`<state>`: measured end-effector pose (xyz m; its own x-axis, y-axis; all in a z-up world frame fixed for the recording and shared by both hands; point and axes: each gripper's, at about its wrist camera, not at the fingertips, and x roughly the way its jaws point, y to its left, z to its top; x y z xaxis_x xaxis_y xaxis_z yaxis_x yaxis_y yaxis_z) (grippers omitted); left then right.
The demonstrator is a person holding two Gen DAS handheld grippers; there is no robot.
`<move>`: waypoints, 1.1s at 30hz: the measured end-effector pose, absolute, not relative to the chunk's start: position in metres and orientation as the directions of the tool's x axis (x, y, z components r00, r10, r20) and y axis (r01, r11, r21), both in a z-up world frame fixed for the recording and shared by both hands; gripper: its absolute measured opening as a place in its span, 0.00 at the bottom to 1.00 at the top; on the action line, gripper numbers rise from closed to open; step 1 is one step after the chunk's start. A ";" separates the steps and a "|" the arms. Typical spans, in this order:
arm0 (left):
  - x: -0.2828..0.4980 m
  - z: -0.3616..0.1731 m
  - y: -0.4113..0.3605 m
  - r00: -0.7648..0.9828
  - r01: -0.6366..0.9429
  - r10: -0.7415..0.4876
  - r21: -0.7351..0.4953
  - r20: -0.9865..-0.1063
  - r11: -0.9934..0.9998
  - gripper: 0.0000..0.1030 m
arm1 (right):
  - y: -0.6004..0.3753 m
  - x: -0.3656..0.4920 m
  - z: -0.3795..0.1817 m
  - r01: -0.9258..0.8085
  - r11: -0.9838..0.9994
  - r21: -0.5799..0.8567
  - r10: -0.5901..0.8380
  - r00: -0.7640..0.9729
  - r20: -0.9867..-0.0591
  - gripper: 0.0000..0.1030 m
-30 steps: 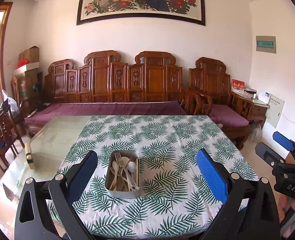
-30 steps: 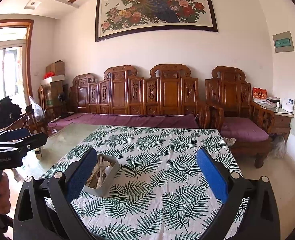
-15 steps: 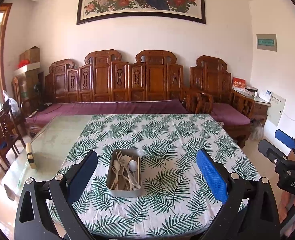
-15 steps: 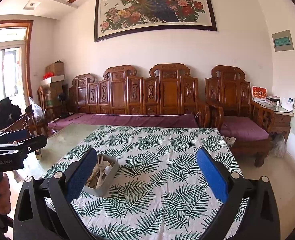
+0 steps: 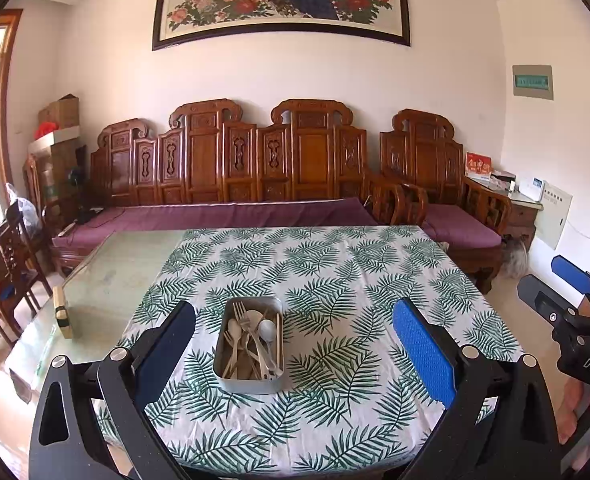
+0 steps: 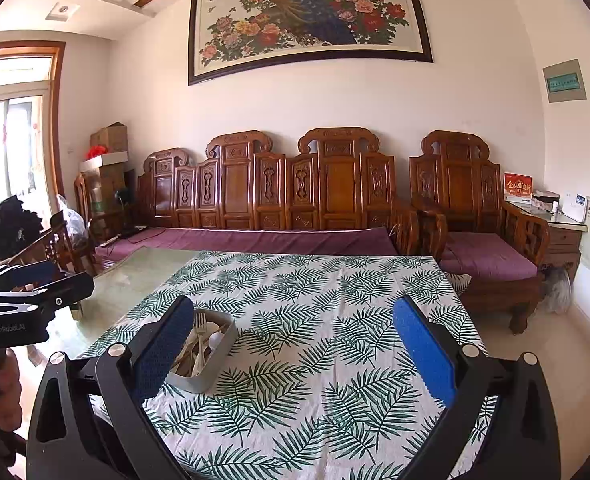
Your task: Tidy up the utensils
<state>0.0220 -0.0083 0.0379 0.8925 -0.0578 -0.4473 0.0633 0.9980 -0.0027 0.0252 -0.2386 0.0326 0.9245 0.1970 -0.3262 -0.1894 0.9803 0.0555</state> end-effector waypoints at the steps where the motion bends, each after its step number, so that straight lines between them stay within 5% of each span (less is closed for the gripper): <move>1: 0.022 0.038 -0.008 0.893 0.064 -0.058 -0.002 -0.447 0.998 0.92 | -0.238 0.025 0.033 -0.190 0.980 0.055 0.197 0.925 -0.326 0.97; 33: 0.020 0.037 -0.009 0.893 0.065 -0.059 -0.002 -0.447 0.998 0.92 | -0.246 0.026 0.032 -0.183 0.981 0.059 0.193 0.926 -0.326 0.97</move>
